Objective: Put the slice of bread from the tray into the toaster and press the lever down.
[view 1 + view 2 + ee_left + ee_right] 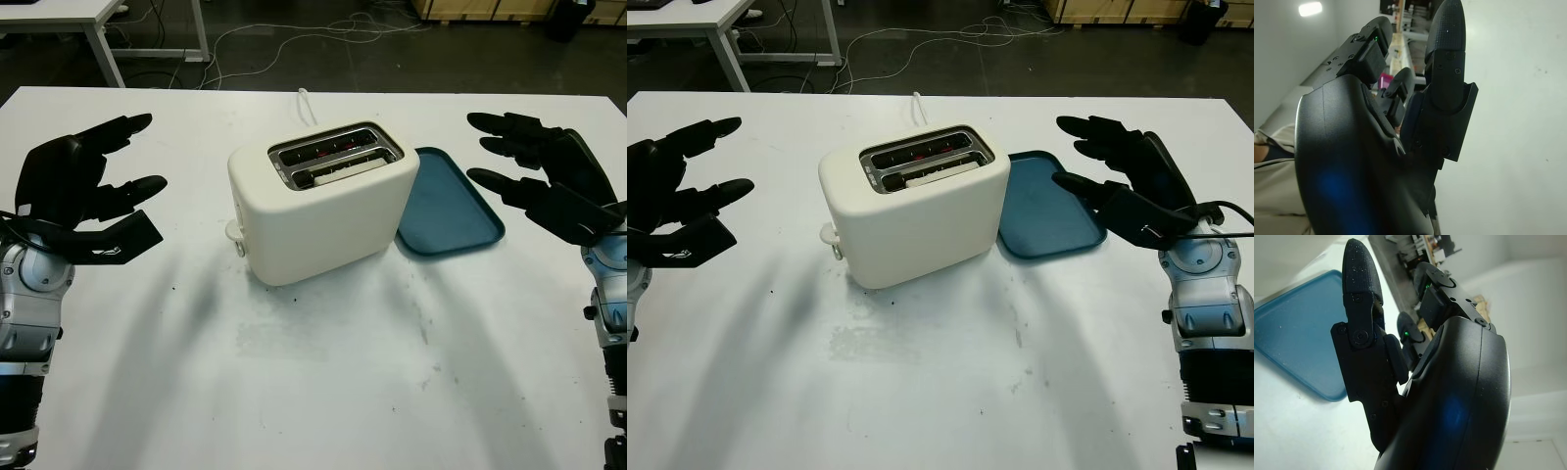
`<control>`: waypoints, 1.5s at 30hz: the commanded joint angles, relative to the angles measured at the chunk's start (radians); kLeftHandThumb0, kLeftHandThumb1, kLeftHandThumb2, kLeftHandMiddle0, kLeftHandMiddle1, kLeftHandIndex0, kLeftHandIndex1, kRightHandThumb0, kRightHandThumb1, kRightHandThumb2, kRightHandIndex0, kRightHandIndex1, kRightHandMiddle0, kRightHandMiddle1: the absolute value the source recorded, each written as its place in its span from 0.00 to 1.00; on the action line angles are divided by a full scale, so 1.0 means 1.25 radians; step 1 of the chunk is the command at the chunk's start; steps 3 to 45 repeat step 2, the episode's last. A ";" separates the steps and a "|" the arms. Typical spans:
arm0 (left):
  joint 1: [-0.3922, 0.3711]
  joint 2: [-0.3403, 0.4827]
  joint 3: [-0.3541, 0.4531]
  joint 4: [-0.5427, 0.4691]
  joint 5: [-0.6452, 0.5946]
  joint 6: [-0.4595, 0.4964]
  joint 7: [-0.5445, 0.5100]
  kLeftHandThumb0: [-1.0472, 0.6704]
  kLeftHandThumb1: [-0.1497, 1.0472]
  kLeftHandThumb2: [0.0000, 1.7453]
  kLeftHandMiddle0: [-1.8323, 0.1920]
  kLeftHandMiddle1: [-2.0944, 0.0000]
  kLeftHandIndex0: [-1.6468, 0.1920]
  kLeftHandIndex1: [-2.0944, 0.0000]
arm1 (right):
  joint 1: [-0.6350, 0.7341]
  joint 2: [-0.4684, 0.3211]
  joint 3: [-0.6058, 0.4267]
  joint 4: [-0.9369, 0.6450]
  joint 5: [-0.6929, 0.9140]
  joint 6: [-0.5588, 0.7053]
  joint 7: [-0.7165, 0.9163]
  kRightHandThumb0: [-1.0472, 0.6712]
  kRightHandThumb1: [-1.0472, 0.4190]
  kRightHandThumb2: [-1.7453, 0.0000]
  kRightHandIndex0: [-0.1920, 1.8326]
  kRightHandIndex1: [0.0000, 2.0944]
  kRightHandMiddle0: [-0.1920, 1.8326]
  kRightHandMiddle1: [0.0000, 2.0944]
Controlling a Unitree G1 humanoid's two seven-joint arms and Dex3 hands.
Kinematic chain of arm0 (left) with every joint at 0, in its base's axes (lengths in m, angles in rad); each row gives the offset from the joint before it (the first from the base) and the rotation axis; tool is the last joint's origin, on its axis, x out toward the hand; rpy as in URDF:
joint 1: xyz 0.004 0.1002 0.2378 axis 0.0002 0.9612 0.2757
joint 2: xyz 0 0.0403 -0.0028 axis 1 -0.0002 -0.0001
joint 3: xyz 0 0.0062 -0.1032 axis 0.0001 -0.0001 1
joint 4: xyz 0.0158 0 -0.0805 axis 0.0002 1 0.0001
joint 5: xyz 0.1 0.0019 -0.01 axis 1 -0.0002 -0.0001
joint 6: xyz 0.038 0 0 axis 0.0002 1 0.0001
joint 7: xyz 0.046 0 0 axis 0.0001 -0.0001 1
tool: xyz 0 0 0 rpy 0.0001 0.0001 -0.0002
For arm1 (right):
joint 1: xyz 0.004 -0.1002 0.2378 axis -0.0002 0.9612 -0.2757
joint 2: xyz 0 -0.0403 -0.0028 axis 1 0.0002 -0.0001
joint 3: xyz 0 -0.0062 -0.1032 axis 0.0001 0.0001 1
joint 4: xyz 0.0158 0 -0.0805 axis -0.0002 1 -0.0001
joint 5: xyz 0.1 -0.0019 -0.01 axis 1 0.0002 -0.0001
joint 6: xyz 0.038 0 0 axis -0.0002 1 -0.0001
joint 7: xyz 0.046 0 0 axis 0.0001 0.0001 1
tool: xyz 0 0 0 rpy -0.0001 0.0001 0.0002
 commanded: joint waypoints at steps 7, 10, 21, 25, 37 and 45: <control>0.005 -0.003 0.000 -0.011 -0.005 0.000 0.000 0.20 0.89 0.13 0.63 0.92 0.61 1.00 | 0.005 0.008 -0.006 0.002 0.011 -0.015 -0.008 0.14 0.09 0.83 0.35 0.00 0.34 0.00; 0.005 -0.003 0.000 -0.011 -0.005 0.000 0.000 0.20 0.89 0.13 0.63 0.92 0.61 1.00 | 0.005 0.008 -0.006 0.002 0.011 -0.015 -0.008 0.14 0.09 0.83 0.35 0.00 0.34 0.00; 0.005 -0.003 0.000 -0.011 -0.005 0.000 0.000 0.20 0.89 0.13 0.63 0.92 0.61 1.00 | 0.005 0.008 -0.006 0.002 0.011 -0.015 -0.008 0.14 0.09 0.83 0.35 0.00 0.34 0.00; 0.005 -0.003 0.000 -0.011 -0.005 0.000 0.000 0.20 0.89 0.13 0.63 0.92 0.61 1.00 | 0.005 0.008 -0.006 0.002 0.011 -0.015 -0.008 0.14 0.09 0.83 0.35 0.00 0.34 0.00; 0.005 -0.003 0.000 -0.011 -0.005 0.000 0.000 0.20 0.89 0.13 0.63 0.92 0.61 1.00 | 0.005 0.008 -0.006 0.002 0.011 -0.015 -0.008 0.14 0.09 0.83 0.35 0.00 0.34 0.00; 0.005 -0.003 0.000 -0.011 -0.005 0.000 0.000 0.20 0.89 0.13 0.63 0.92 0.61 1.00 | 0.005 0.008 -0.006 0.002 0.011 -0.015 -0.008 0.14 0.09 0.83 0.35 0.00 0.34 0.00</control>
